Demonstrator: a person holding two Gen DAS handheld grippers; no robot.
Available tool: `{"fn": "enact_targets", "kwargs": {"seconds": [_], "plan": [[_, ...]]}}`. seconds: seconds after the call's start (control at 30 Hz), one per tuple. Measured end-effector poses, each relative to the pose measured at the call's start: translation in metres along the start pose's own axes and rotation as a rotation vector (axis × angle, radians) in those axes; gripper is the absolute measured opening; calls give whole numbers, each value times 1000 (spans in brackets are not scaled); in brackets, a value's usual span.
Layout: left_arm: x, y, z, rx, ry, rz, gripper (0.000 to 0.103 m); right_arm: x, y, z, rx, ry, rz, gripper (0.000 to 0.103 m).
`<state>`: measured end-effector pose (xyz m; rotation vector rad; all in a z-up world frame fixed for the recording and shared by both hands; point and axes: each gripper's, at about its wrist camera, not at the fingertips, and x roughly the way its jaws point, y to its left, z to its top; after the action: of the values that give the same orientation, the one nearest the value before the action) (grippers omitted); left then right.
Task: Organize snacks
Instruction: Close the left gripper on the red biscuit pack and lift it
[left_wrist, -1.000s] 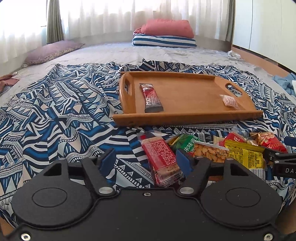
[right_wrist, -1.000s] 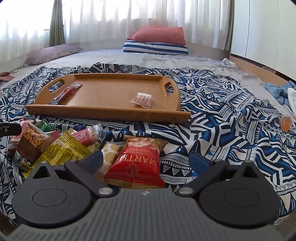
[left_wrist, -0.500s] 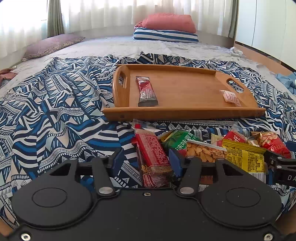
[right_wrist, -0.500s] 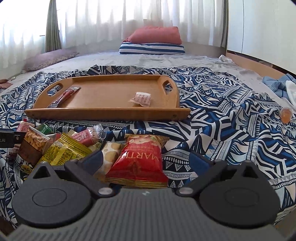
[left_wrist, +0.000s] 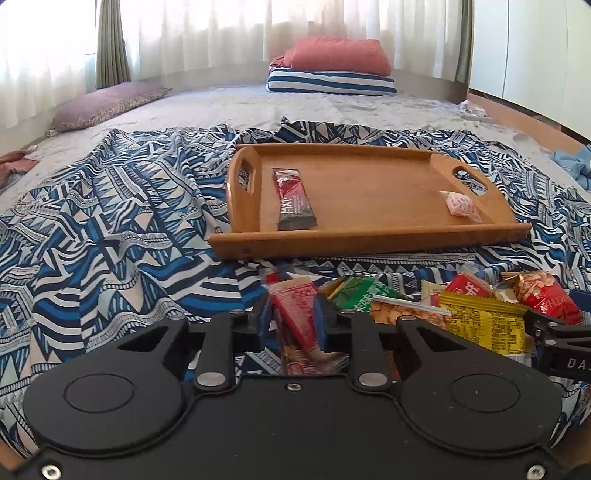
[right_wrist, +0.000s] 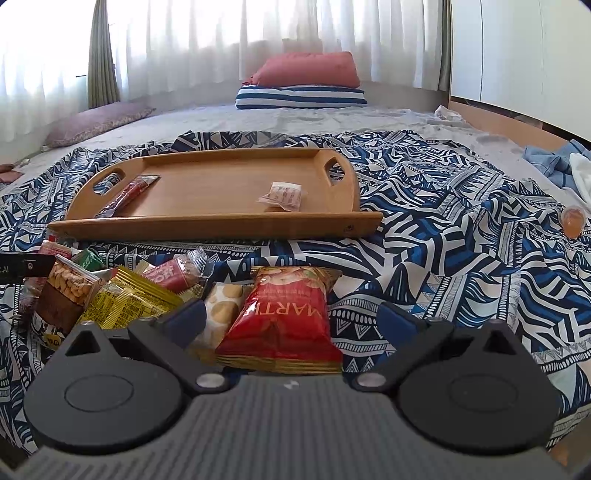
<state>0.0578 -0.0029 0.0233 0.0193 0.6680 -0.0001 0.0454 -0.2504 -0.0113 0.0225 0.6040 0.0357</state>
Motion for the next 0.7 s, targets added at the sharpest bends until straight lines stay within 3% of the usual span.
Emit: {"fn": "enact_targets", "kwargs": {"seconds": [0.4, 0.6, 0.7], "plan": [[1, 10, 1, 10, 4, 69, 25, 1, 0, -1, 6, 2, 3, 103], [4, 11, 10, -91, 60, -34, 28, 2, 0, 0, 2, 1, 4, 103], [7, 3, 12, -82, 57, -33, 29, 1, 0, 0, -1, 0, 2, 103]]}}
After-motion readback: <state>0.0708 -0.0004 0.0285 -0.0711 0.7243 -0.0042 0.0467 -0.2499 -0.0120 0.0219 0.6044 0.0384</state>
